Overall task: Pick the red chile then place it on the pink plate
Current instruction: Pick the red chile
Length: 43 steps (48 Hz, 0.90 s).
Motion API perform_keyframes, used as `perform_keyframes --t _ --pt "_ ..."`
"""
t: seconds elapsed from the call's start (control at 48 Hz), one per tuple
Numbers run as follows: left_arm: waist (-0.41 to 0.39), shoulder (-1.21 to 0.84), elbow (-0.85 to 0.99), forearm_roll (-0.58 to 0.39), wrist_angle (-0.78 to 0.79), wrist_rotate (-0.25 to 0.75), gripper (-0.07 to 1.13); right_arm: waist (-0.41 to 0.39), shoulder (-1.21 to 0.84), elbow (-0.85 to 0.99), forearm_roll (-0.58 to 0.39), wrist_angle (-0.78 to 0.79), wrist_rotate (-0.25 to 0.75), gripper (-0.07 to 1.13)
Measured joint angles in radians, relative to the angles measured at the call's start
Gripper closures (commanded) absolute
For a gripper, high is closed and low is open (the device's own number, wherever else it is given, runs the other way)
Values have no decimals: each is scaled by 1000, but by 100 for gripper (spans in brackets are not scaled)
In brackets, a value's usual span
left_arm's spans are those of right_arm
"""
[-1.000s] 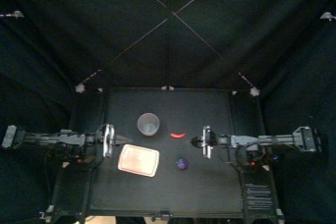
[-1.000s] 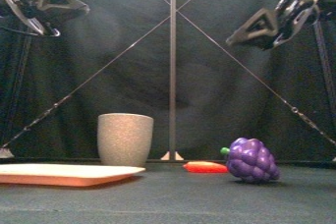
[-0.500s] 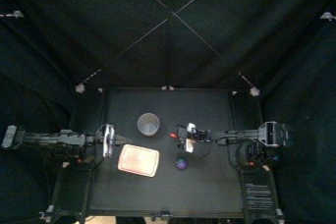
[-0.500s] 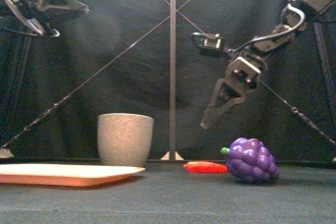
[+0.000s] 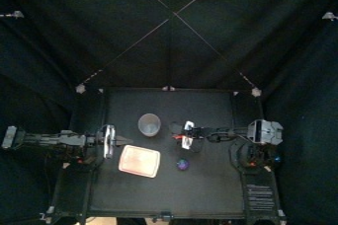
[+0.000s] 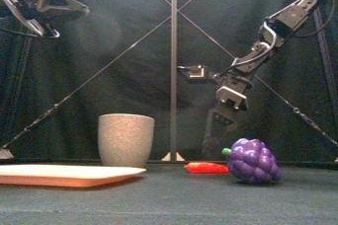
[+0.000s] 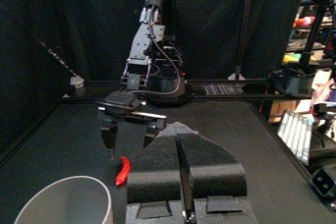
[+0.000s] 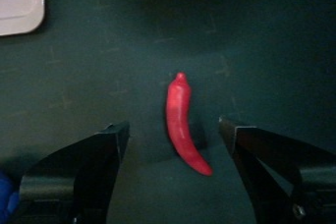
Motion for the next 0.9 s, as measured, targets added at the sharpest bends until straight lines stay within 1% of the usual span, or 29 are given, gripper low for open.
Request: perform_keyframes --t 0.375,0.5,0.625,0.688,0.833,0.896 --pt "2 -2 2 2 0 0 109 -31 74 -29 55 5 -6 4" --pt "2 -2 2 0 0 0 109 -31 83 -31 58 12 -8 6" --pt "2 -3 2 2 0 0 109 -26 86 -31 60 31 -9 20" --pt "3 -3 2 2 0 0 109 -21 86 -31 60 40 -9 30" --pt "6 -5 5 2 0 0 109 -11 87 -34 58 48 -8 58" --pt "8 -5 6 0 0 0 109 -3 87 -41 60 48 -5 65"
